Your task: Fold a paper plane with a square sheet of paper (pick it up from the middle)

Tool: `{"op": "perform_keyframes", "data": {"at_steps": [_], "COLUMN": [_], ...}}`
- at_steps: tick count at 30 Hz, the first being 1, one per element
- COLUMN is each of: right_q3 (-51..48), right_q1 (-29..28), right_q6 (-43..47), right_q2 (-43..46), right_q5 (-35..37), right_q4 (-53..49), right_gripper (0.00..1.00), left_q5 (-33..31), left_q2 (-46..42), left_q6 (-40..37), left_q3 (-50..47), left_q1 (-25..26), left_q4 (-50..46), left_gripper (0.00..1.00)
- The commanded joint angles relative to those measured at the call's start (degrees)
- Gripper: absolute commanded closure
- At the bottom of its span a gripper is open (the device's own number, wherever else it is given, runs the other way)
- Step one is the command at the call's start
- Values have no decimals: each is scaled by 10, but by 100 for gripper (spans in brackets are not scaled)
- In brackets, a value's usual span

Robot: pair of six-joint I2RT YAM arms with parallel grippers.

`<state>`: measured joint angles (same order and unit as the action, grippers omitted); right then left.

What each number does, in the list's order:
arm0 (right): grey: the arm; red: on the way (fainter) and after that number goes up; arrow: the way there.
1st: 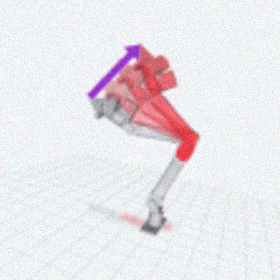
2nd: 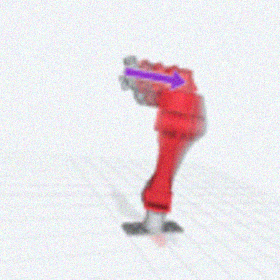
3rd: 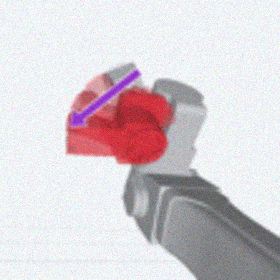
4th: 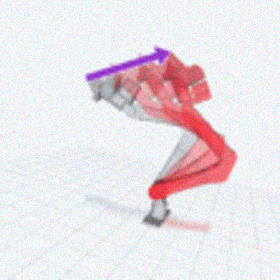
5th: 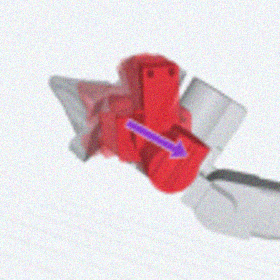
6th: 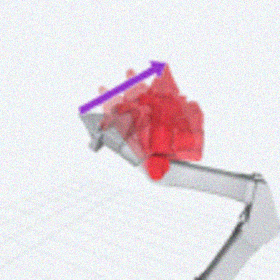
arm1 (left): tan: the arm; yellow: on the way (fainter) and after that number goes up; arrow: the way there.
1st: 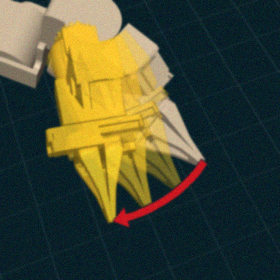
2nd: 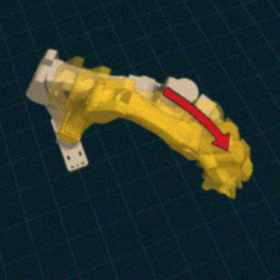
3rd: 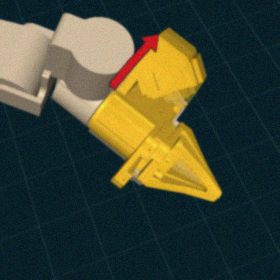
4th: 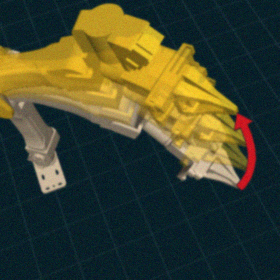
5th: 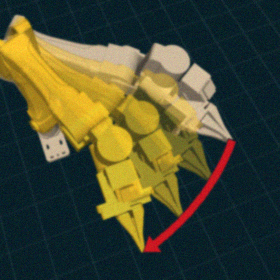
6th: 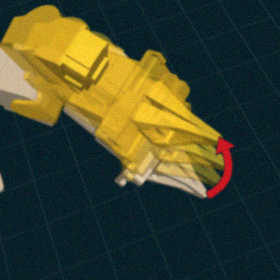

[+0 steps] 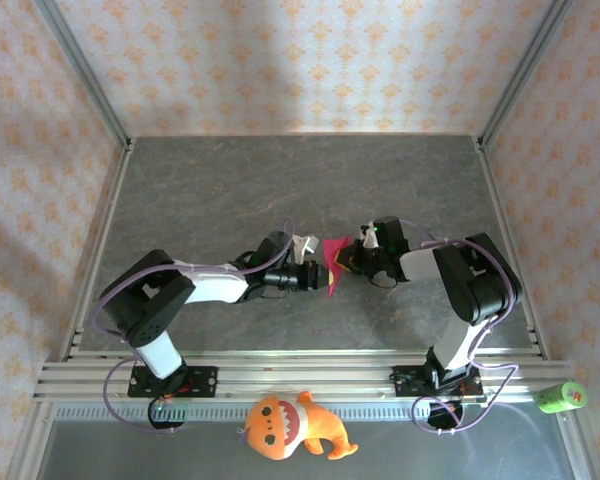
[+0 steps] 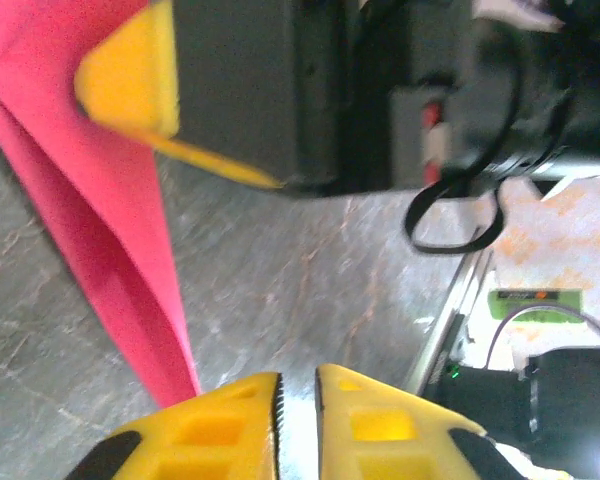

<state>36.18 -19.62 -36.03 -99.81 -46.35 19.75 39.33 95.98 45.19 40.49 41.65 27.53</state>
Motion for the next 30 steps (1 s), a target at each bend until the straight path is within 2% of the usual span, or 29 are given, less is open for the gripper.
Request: {"op": "perform_keyframes", "data": {"at_steps": [1, 5, 8, 16, 30], "right_q3": [-5, -5, -5, -6, -7], "right_q1": [-5, -6, -6, -6, -6], "right_q6": [27, 25, 26, 25, 32], "right_q2": [-42, -41, -39, -35, -34], "right_q5": [109, 110, 109, 109, 114], "right_q4": [-56, -56, -59, -61, -71], "right_gripper": [93, 93, 93, 93, 93], "left_q5": [-18, 21, 35, 16, 21], "left_q2": [1, 48, 83, 151, 148], "left_q6": [-9, -14, -20, -44, -28], "left_q3": [22, 71, 98, 139, 66], "left_q1": [3, 8, 15, 17, 30], "left_q4": [3, -4, -15, -73, -47], "left_gripper": [91, 98, 98, 98, 97]}}
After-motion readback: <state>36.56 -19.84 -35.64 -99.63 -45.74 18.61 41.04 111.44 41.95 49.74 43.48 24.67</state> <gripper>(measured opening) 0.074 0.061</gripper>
